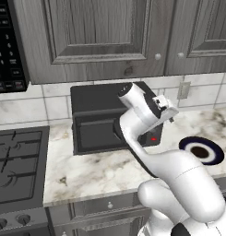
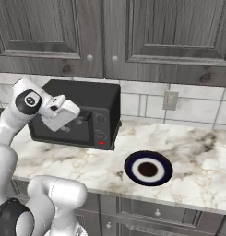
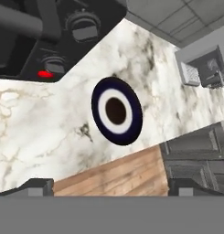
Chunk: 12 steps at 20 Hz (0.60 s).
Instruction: Pick up the bagel from the plate, place it on the toaster oven rack, close the door, and set the timer.
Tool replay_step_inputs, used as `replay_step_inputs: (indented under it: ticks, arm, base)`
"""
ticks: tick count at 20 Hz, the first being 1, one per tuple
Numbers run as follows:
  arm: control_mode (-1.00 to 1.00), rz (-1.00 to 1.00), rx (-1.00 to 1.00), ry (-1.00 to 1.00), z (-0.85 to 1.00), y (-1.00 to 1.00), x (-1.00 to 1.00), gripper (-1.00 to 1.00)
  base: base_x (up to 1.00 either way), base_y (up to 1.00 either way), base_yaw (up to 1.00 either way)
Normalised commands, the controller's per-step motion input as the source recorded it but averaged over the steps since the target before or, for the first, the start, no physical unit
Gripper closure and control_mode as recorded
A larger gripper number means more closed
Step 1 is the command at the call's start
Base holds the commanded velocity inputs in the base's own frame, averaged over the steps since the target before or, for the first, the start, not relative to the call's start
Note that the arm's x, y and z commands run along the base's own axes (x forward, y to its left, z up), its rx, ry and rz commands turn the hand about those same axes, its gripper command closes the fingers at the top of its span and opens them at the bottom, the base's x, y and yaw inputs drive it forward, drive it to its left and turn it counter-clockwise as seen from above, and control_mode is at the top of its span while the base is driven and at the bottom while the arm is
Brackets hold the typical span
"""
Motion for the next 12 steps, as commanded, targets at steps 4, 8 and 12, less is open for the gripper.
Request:
replay_step_inputs:
  ticks: [4,8,12]
  arm:
    - [-1.0,-0.17,0.01,-0.13,-0.3,-0.29,0.14,-1.0]
    - [-1.0,-0.13,0.03,-0.07,-0.14,-0.35,0.52,-1.0]
    - [-1.0,-0.07,0.02,-0.08,-0.03,-0.25,0.71,-1.0]
  base:
    - [0.0,0.0,0.0]
    - [0.0,0.0,0.0]
    - [0.0,0.0,0.0]
